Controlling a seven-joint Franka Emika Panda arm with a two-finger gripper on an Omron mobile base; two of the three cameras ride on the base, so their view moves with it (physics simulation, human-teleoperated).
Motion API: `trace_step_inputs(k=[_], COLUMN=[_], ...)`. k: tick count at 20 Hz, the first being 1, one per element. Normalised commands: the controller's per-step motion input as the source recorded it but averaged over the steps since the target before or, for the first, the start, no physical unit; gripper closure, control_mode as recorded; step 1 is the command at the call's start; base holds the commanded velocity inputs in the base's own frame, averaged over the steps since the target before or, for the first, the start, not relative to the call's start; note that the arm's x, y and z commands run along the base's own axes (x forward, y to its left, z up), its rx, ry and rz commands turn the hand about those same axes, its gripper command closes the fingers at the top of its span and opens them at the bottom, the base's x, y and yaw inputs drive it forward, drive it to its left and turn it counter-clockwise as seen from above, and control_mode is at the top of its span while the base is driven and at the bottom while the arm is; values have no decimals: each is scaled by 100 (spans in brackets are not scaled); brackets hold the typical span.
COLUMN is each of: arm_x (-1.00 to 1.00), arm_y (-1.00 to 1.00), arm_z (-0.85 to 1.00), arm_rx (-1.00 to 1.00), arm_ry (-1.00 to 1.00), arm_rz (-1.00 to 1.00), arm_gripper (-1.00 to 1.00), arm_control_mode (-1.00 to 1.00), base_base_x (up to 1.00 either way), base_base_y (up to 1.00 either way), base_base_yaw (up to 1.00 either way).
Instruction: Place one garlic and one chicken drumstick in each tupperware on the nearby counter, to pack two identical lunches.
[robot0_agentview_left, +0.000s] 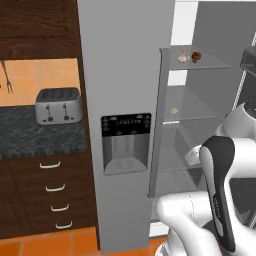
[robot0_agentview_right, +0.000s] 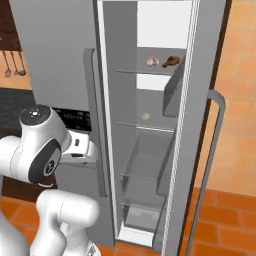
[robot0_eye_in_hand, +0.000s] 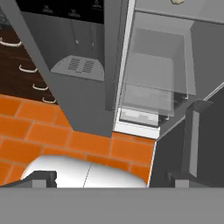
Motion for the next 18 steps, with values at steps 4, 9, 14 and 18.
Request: trace_step_inputs(k=[4,9,14,18], arm_x=[0,0,0,0], arm_y=[0,0,0,0], arm_z=[0,0,0,0], arm_rx=[0,0,0,0], arm_ry=[0,0,0,0], arm_rz=[0,0,0,0], arm_gripper=[-100,-100,-100,-100], arm_control_mode=[100,100,100,100], base_base_x=[33,32,7,23], base_base_y=[-18,-38,-63,-32], base_base_yaw=[0,0,0,0])
